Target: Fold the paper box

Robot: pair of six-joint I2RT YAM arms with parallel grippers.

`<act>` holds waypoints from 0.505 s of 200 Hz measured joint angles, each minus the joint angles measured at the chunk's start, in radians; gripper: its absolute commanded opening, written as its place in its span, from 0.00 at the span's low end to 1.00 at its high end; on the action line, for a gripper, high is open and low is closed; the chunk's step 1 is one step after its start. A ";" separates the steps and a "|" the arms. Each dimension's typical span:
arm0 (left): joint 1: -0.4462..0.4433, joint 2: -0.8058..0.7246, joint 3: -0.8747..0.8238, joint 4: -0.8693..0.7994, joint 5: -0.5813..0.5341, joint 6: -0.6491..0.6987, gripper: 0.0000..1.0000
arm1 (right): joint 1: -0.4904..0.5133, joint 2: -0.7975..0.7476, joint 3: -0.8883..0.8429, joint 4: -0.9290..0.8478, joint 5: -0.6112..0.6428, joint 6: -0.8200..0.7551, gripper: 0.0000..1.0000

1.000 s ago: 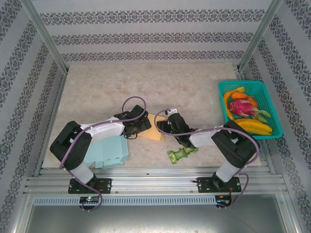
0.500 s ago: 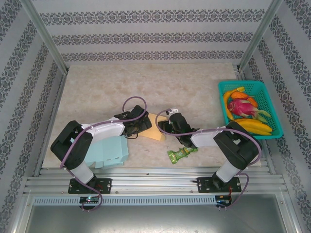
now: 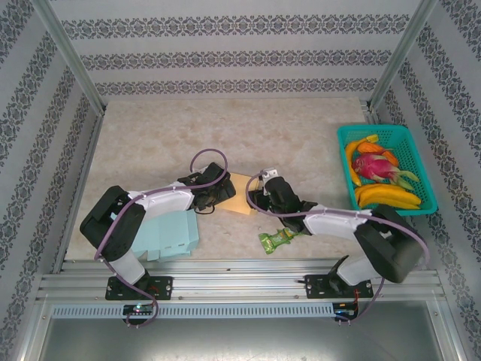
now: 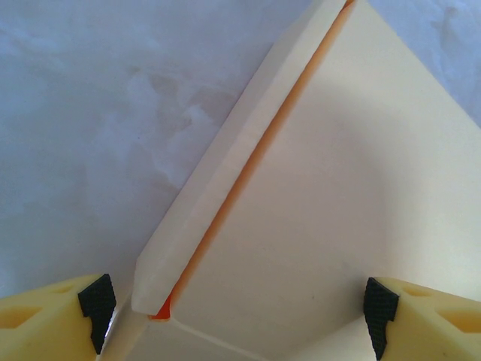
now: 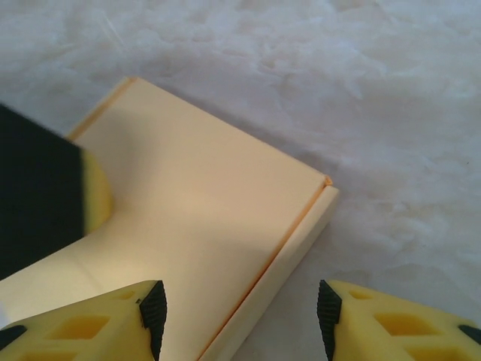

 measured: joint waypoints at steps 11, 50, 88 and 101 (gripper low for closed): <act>0.000 0.000 -0.003 0.004 -0.001 0.000 0.87 | 0.025 -0.047 -0.017 -0.009 0.018 0.005 0.56; 0.000 0.000 -0.006 0.013 -0.001 0.000 0.86 | 0.106 -0.151 -0.103 -0.006 0.051 0.071 0.55; 0.000 0.000 -0.009 0.020 -0.001 -0.003 0.86 | 0.125 -0.106 -0.147 0.020 0.025 0.157 0.52; 0.000 0.000 -0.011 0.025 -0.001 -0.003 0.86 | 0.127 -0.072 -0.148 0.045 0.024 0.176 0.52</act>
